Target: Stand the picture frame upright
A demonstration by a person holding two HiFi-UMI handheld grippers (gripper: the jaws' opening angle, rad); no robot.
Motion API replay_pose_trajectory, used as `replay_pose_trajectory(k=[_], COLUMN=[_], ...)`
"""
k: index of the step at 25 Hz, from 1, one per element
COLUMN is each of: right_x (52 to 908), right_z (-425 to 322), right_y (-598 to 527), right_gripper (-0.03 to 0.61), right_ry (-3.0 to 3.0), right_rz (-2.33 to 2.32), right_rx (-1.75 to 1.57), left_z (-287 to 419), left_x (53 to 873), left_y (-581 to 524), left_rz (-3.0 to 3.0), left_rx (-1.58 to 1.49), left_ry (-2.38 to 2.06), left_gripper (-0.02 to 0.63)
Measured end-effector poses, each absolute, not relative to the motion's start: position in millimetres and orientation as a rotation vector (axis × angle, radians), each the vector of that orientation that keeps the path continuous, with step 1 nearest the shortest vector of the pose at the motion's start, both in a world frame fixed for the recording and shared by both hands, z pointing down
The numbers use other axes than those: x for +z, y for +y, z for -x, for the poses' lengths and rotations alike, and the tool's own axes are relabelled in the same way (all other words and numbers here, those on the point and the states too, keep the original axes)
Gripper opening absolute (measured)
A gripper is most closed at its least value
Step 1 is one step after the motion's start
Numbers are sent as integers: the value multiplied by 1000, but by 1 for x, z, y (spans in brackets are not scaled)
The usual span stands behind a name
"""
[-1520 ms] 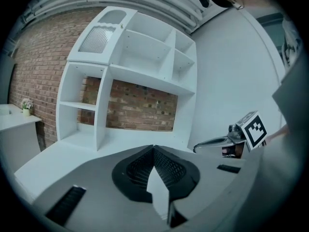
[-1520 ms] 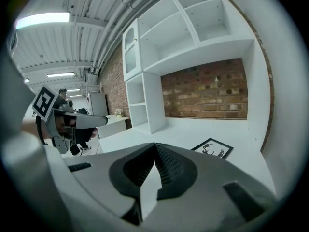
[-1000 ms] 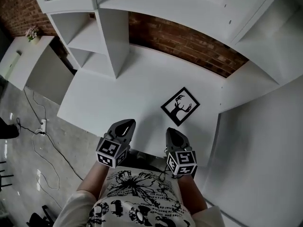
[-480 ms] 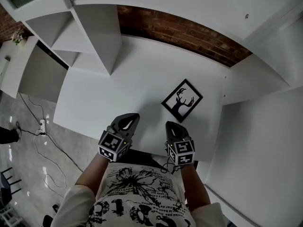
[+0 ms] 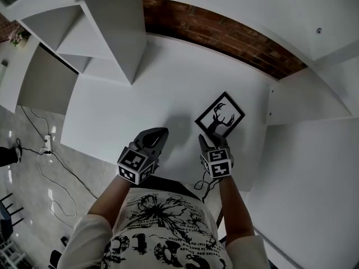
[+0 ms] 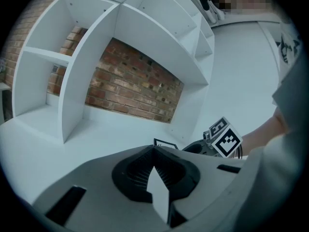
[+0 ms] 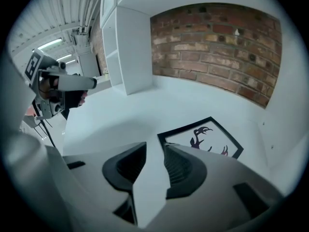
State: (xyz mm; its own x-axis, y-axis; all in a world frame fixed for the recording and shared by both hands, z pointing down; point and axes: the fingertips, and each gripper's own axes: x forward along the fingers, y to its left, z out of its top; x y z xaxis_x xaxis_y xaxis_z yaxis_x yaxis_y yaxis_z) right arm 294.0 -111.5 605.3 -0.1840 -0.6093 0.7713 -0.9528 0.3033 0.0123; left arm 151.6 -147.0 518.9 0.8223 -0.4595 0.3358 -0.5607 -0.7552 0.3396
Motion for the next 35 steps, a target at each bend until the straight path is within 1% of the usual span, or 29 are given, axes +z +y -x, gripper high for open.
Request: replay_pose_trajectory(k=[2, 4, 12, 18, 25, 35], right_x=[617, 630, 656, 657, 656, 657], right_z=[-299, -304, -314, -313, -312, -281], right_y=[-116, -119, -127, -130, -130, -109], right_gripper=[120, 141, 140, 78, 75, 75], right_ry=[-1853, -1811, -1685, -1655, -1618, -1591], right_rz=[-1344, -1289, -1128, -1107, -1092, -1052], right_rx=[634, 624, 553, 479, 407, 480], left_z=[-151, -150, -135, -123, -114, -95], left_x=[521, 523, 531, 531, 531, 533], left_y=[-149, -150, -155, -159, -155, -143], left_rz=[-2591, -2601, -2572, -2577, -2585, -2600], left_rx=[337, 353, 365, 376, 387, 385], left_ry=[-759, -750, -759, -770, -750, -734], left_gripper=[11, 11, 11, 11, 11, 11])
